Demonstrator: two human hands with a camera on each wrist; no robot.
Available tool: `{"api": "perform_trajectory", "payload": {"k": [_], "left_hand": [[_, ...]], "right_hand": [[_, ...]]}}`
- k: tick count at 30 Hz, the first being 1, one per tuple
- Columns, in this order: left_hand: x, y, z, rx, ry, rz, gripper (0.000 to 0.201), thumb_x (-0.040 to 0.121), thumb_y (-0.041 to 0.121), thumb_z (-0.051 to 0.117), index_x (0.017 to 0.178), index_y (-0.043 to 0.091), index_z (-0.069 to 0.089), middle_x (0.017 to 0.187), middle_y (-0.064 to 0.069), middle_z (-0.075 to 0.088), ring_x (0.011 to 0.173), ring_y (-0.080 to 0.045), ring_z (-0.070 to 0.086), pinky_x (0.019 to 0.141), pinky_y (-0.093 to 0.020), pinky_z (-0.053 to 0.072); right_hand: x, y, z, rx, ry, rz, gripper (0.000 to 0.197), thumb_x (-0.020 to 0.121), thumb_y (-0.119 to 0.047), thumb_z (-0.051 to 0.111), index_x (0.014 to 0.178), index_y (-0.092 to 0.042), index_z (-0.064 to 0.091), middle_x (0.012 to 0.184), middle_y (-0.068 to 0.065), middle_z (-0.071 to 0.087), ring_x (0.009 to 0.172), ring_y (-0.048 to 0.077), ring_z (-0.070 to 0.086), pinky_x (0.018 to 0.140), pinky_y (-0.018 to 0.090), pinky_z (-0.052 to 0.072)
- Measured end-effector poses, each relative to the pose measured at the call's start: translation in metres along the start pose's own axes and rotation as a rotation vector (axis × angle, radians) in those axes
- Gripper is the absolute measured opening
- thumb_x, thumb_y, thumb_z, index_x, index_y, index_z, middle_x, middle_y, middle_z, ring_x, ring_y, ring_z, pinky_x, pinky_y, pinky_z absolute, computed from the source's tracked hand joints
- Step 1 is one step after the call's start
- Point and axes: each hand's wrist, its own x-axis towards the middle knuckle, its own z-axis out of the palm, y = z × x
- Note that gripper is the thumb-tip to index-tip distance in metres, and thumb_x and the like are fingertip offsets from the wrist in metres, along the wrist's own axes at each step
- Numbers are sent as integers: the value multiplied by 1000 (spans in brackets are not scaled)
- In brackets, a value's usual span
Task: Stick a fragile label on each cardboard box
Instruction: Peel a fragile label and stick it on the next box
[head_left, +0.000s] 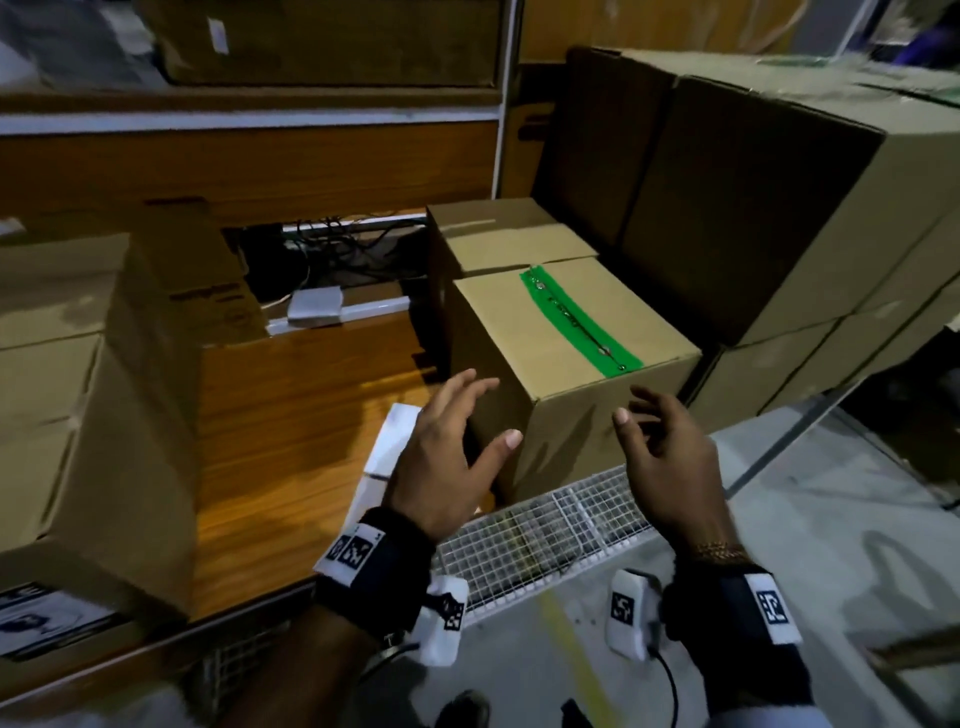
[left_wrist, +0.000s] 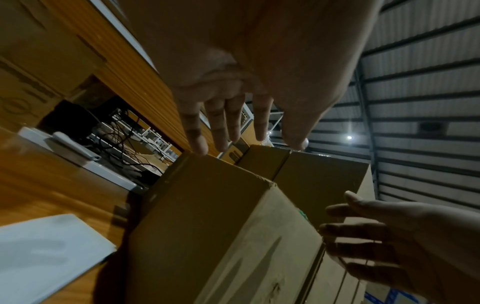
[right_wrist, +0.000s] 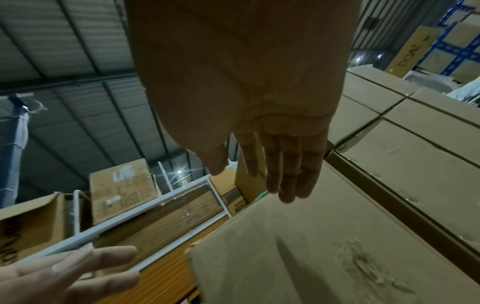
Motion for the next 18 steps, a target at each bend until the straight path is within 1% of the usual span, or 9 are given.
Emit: {"api": "perform_trajectory", "payload": {"k": [3, 5, 7, 9, 12, 13, 15, 17, 18], "left_hand": [[17, -9, 21, 1, -60, -39, 68, 97, 54, 63, 156, 39, 32, 169, 12, 16, 153, -11, 21, 122, -37, 30], [25, -16, 33, 16, -81, -58, 77, 96, 56, 63, 160, 39, 24, 171, 10, 10, 155, -11, 17, 122, -34, 26], [28, -24, 43, 11, -99, -66, 85, 95, 58, 63, 162, 38, 15, 172, 9, 5, 156, -10, 13, 123, -31, 22], [32, -33, 51, -9, -126, -81, 92, 93, 63, 62, 163, 41, 6, 172, 10, 2, 157, -12, 13, 123, -33, 20], [36, -40, 58, -27, -126, -117, 99, 90, 68, 62, 161, 46, -4, 172, 11, 2, 157, -14, 15, 125, -43, 26], [37, -40, 60, -38, -117, -122, 101, 90, 67, 63, 160, 48, -7, 172, 12, 3, 157, -13, 15, 124, -43, 27], [40, -35, 63, -70, -93, -107, 100, 91, 65, 62, 158, 52, -11, 172, 12, 5, 158, -12, 12, 124, -42, 26], [43, -31, 66, -89, -69, -85, 95, 93, 63, 59, 157, 55, -10, 172, 10, 8, 157, -11, 12, 124, -40, 26], [44, -31, 67, -101, -52, -89, 92, 93, 62, 57, 157, 55, -8, 171, 10, 11, 157, -11, 13, 124, -41, 28]], "right_hand": [[23, 13, 5, -41, 30, 27, 54, 103, -40, 60, 152, -22, 46, 144, 6, 55, 111, 16, 62, 85, 33, 54], [34, 25, 8, -76, 43, 63, 59, 103, -39, 60, 156, -24, 40, 147, 9, 51, 112, 19, 61, 91, 40, 55], [40, 37, 10, -103, 57, 104, 62, 103, -39, 60, 158, -26, 35, 147, 12, 50, 108, 18, 59, 92, 40, 53], [46, 46, 12, -116, 72, 131, 67, 103, -41, 59, 161, -28, 29, 147, 14, 47, 105, 19, 57, 90, 38, 51], [55, 57, 14, -105, 70, 116, 76, 102, -41, 60, 164, -34, 17, 158, 11, 34, 118, 27, 58, 97, 44, 51], [59, 59, 14, -90, 68, 106, 79, 102, -41, 60, 164, -38, 12, 163, 9, 27, 121, 26, 57, 100, 46, 49], [65, 64, 12, -67, 69, 95, 86, 102, -41, 61, 164, -44, 1, 168, 8, 16, 117, 18, 53, 101, 48, 48], [69, 69, 9, -45, 52, 93, 89, 101, -43, 62, 163, -45, -1, 169, 8, 15, 116, 14, 49, 102, 49, 48], [71, 71, 8, -35, 38, 91, 88, 100, -44, 63, 163, -45, 1, 169, 7, 16, 119, 16, 50, 102, 50, 49]]}}
